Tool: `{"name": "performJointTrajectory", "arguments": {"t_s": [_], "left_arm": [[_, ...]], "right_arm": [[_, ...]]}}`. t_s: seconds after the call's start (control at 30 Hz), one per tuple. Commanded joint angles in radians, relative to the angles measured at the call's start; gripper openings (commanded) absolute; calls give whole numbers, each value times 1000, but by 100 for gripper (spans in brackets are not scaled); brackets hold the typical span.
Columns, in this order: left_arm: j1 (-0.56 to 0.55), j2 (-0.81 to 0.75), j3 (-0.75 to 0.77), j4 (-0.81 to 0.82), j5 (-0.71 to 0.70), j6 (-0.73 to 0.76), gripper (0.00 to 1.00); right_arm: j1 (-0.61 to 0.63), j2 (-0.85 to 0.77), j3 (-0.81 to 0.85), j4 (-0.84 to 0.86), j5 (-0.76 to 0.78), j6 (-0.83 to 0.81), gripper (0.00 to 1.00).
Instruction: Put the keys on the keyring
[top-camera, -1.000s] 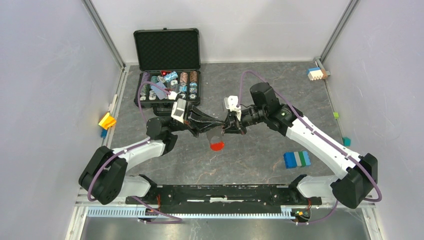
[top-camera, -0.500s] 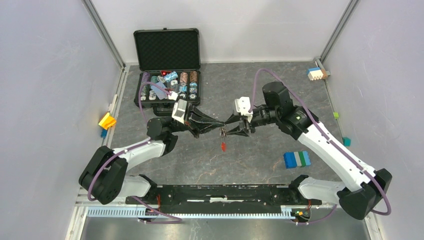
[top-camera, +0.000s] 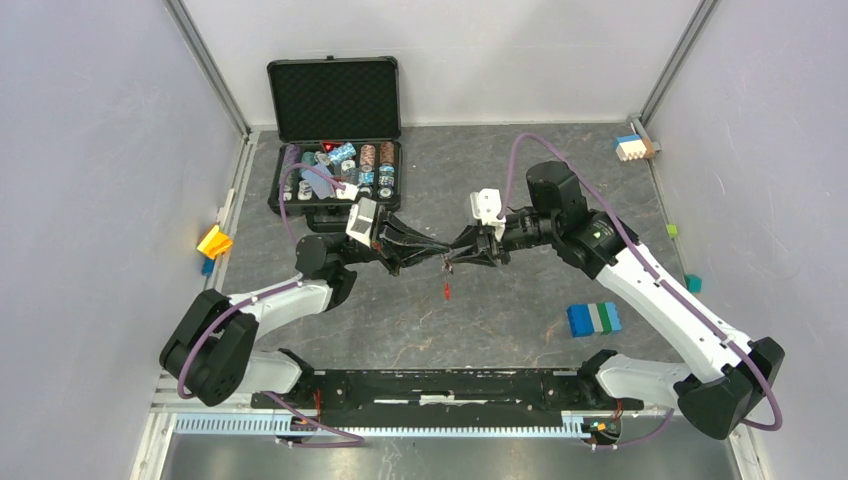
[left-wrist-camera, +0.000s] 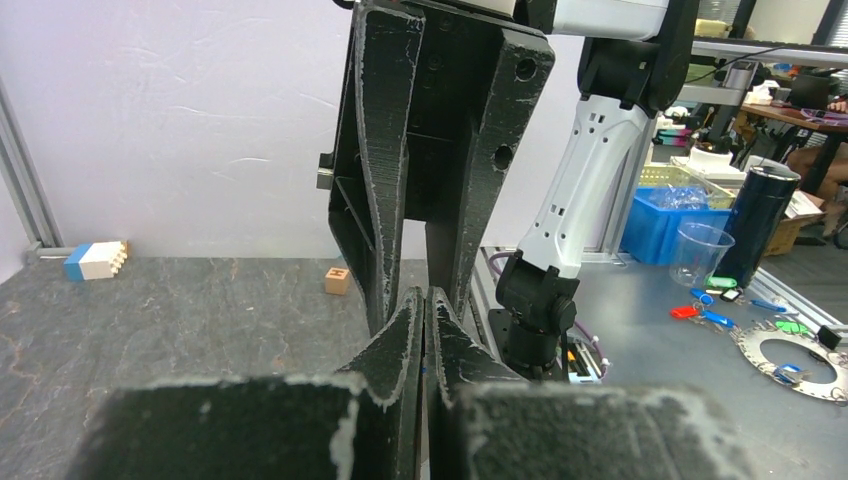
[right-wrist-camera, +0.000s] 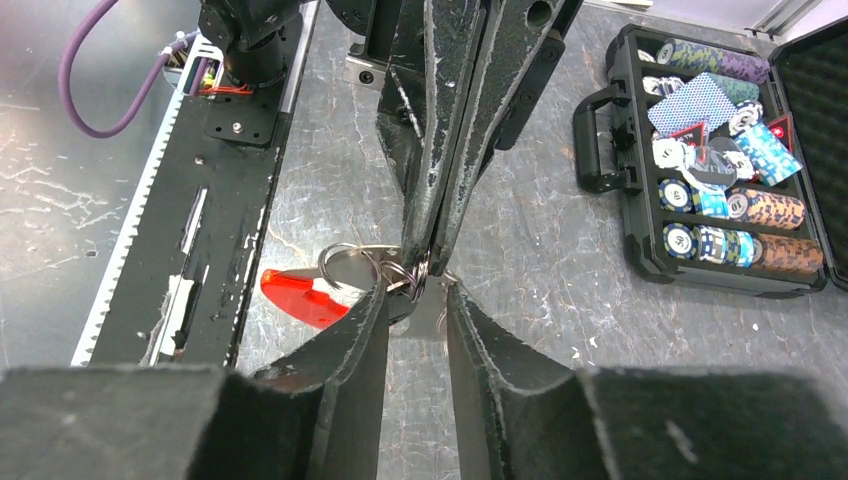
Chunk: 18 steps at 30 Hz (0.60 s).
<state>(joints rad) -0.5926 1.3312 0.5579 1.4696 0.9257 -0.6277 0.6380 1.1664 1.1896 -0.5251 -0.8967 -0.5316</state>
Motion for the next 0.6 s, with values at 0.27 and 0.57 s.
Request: {"name": "performJointTrajectory", "arguments": {"t_s": [0.27,0.57], "left_arm": [[-7,8,1,61,-3,28,2],[-6,12,-3,61,2,37,2]], "right_arm": [[-5,5,42,45,-1,38,19],[-10,-6,44,33,23,27,1]]}}
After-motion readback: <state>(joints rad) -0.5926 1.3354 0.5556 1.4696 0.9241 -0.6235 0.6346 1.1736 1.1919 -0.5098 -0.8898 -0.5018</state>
